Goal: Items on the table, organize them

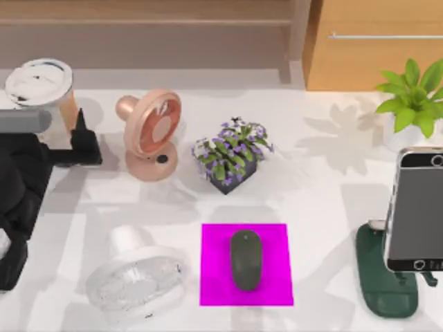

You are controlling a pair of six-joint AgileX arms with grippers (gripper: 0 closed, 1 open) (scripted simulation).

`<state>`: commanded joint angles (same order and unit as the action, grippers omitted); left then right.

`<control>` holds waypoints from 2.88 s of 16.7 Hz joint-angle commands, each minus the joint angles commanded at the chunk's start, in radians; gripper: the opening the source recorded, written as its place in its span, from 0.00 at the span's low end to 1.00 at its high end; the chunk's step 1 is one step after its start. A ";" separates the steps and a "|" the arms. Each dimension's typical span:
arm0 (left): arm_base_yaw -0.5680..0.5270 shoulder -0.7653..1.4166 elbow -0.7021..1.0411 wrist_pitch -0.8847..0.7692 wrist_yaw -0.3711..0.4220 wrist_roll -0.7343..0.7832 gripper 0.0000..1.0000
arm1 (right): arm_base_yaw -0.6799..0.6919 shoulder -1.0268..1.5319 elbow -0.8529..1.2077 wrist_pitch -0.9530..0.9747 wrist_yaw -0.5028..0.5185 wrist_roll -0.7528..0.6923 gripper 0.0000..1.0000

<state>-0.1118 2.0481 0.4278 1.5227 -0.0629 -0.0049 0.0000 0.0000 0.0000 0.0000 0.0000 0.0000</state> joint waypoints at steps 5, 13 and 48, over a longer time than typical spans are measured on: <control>0.005 0.041 0.092 -0.051 0.006 0.000 1.00 | 0.000 0.000 0.000 0.000 0.000 0.000 1.00; 0.005 0.041 0.092 -0.051 0.006 0.000 0.62 | 0.000 0.000 0.000 0.000 0.000 0.000 1.00; -0.050 -0.188 0.260 -0.153 0.008 0.005 0.00 | 0.000 0.000 0.000 0.000 0.000 0.000 1.00</control>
<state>-0.1618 1.8604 0.6878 1.3701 -0.0552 -0.0002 0.0000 0.0000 0.0000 0.0000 0.0000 0.0000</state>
